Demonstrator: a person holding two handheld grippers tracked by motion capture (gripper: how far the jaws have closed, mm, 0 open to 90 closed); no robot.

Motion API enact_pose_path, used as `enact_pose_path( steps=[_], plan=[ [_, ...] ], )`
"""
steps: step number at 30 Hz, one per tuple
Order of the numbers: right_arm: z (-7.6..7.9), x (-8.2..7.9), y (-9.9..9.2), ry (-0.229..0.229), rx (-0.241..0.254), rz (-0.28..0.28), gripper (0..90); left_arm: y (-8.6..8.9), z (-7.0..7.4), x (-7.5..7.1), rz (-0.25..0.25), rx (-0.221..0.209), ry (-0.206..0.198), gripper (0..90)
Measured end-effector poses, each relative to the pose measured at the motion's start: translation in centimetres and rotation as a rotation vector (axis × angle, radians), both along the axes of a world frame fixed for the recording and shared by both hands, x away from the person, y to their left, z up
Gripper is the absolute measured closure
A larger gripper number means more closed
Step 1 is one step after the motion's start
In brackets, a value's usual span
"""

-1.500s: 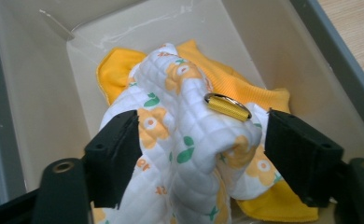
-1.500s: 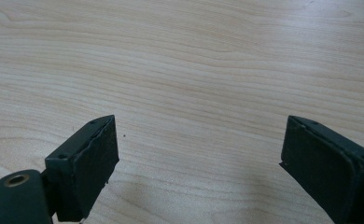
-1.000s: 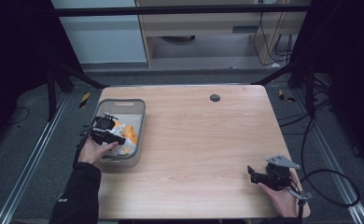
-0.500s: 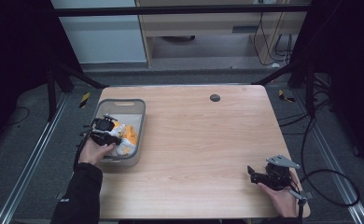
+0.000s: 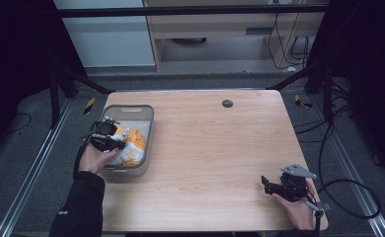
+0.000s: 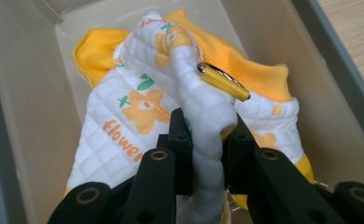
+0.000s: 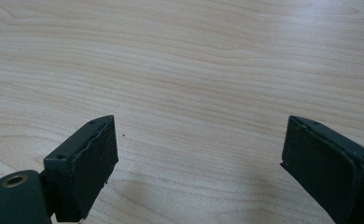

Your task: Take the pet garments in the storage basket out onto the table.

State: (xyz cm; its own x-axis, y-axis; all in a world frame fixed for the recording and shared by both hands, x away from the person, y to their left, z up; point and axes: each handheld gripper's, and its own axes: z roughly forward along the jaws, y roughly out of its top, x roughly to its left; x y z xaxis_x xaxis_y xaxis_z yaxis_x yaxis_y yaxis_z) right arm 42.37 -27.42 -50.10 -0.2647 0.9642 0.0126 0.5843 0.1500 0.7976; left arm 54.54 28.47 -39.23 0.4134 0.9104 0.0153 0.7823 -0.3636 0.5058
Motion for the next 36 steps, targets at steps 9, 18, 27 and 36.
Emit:
enact_pose_path(
  steps=[9,18,27,36],
  plan=[
    [0.0,0.0,0.1,-0.003,0.003,0.003,10.6,0.4,1.5,-0.4,0.008,0.002,-0.035,77.3],
    [0.1,0.0,-0.1,-0.006,0.004,0.0,10.6,0.2,3.6,-0.7,0.003,0.001,-0.08,77.7],
    [0.1,0.0,-0.1,-0.009,-0.002,0.001,10.6,0.4,5.0,-1.1,-0.006,-0.001,-0.101,77.7],
    [0.1,0.0,-0.2,-0.017,-0.001,0.001,10.6,0.2,6.0,-1.7,-0.025,-0.012,-0.121,77.7]
  ],
)
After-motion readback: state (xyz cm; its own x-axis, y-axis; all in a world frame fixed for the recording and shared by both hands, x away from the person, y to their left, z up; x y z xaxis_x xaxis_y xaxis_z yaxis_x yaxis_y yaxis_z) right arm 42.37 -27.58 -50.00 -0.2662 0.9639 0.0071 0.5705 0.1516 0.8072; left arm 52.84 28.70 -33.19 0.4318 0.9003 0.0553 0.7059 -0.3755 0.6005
